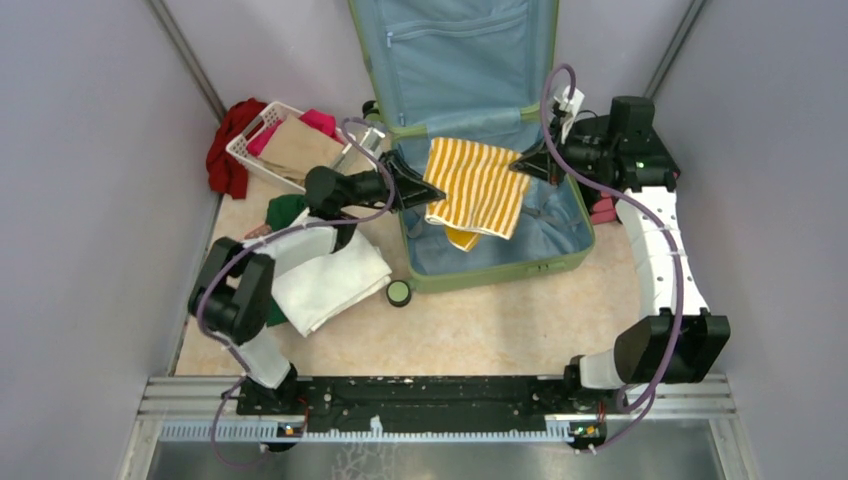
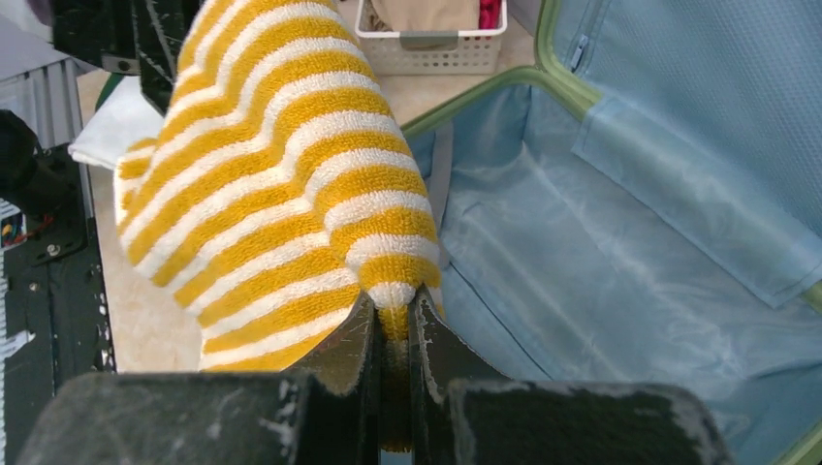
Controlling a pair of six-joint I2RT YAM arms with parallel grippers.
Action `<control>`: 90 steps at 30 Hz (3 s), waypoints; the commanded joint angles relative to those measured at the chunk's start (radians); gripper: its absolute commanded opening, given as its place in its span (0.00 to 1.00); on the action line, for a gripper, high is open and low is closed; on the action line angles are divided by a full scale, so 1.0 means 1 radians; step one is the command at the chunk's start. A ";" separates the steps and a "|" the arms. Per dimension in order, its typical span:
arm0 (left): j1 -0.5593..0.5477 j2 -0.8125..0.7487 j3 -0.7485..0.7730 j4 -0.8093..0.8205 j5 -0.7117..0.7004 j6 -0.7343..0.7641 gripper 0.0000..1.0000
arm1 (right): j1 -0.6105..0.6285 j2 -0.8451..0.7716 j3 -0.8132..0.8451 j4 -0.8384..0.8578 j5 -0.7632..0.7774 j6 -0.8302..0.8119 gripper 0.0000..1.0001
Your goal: Open, take out, and arrange the luggage
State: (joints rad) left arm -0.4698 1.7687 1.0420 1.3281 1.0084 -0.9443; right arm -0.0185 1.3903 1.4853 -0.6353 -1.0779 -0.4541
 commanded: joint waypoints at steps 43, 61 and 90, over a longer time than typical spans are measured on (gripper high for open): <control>0.060 -1.070 -0.093 -2.084 -1.135 0.194 0.00 | 0.726 0.563 0.269 0.628 0.179 0.684 0.00; 0.060 -1.178 -0.211 -2.315 -1.430 0.001 0.14 | 0.876 0.919 0.668 0.386 0.451 0.652 0.04; 0.057 -1.232 -0.196 -1.913 -1.271 0.332 0.48 | 0.691 0.380 0.260 0.100 0.054 0.049 0.66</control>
State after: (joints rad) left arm -0.4141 0.4702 0.8982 -0.6933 -0.2169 -0.6647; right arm 0.6682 1.9121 1.8580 -0.4564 -0.9291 -0.2298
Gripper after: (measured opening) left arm 0.587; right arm 0.668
